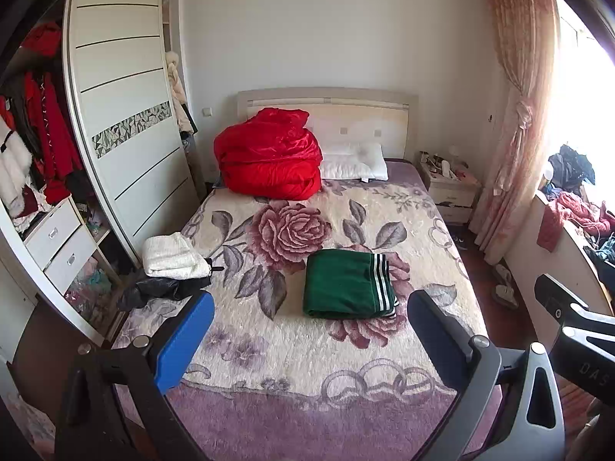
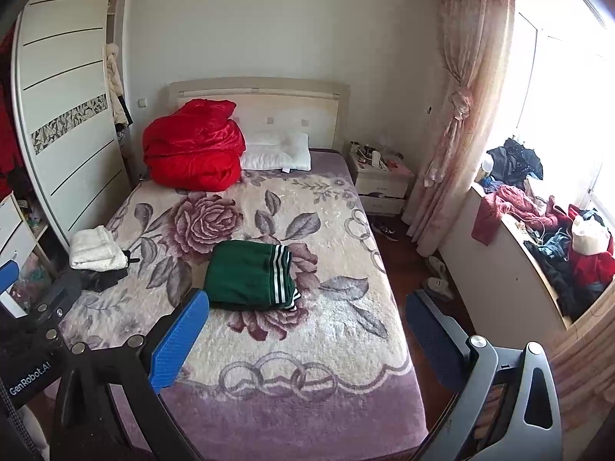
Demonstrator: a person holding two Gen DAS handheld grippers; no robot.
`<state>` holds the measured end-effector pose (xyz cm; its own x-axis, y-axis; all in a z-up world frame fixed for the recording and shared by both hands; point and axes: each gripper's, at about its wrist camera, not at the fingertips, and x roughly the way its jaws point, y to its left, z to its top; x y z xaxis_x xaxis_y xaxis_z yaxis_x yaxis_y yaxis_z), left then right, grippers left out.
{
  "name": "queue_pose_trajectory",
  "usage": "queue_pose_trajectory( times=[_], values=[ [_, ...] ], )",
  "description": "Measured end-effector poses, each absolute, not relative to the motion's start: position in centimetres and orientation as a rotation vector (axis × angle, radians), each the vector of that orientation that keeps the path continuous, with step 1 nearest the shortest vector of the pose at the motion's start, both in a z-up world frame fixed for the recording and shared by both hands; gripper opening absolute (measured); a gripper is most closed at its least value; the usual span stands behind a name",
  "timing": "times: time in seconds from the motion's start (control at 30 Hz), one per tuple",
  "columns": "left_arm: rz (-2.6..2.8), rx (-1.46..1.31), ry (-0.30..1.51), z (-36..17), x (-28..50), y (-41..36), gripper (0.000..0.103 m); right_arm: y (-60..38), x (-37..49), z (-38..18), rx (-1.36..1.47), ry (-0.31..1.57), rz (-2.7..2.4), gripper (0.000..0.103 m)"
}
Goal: Fold large clothes
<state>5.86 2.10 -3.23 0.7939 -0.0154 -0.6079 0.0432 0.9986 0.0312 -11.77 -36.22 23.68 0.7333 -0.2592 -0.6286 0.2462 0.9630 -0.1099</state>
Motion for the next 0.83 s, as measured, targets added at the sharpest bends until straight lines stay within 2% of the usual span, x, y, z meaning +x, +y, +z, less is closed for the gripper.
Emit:
queue_pose_trajectory(
  times=[0.83],
  values=[
    [-0.020, 0.044, 0.639, -3.1, 4.9, 2.0, 0.103, -35.7, -12.9, 23.3, -0.009, 0.693, -0.282, 0.103]
  ],
)
